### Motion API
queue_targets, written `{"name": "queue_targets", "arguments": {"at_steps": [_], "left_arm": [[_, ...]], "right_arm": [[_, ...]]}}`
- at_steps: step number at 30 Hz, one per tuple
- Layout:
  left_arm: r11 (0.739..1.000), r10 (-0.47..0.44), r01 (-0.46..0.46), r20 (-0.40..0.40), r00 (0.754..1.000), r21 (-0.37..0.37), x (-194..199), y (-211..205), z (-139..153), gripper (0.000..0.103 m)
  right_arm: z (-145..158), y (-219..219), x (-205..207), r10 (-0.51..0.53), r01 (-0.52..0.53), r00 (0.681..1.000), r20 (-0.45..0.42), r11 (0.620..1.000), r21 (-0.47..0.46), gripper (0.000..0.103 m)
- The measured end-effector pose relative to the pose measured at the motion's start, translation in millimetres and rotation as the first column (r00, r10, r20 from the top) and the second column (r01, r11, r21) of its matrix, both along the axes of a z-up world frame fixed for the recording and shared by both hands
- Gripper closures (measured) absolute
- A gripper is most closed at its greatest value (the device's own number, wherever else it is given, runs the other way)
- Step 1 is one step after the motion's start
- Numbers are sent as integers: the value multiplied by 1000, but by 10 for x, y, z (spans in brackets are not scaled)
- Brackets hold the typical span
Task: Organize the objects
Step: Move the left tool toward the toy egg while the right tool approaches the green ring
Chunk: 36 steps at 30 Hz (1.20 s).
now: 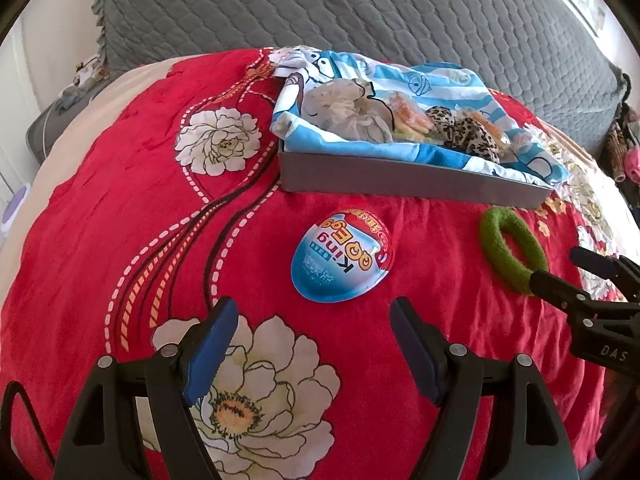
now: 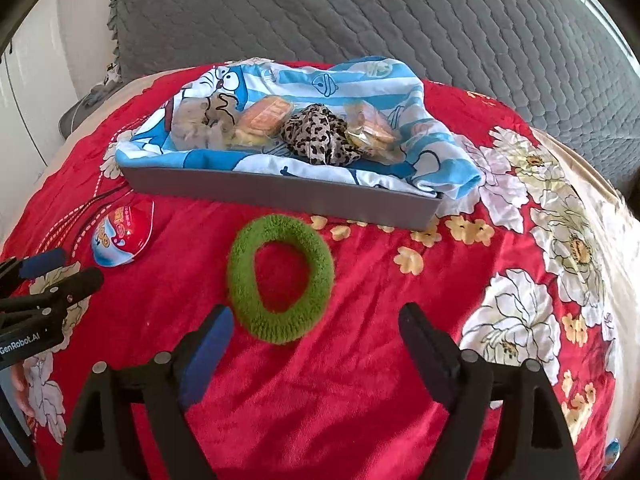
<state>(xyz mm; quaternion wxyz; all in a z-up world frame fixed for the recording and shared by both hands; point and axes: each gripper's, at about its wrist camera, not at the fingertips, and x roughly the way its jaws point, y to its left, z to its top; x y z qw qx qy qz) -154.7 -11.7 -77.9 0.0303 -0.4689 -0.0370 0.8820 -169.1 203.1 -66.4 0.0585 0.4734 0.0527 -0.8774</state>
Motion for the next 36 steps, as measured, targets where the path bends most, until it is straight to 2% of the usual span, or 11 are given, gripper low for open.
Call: {"name": "queue_targets", "arguments": {"at_steps": [13, 36], "left_arm": [[999, -33, 33, 2, 999, -17, -155, 71, -97, 24], [997, -74, 74, 3, 997, 29, -456, 185, -220, 24]], "right_arm": [[-65, -85, -137, 19, -19, 1000, 3, 1000, -9, 17], [-219, -107, -287, 35, -35, 999, 22, 999, -7, 17]]}}
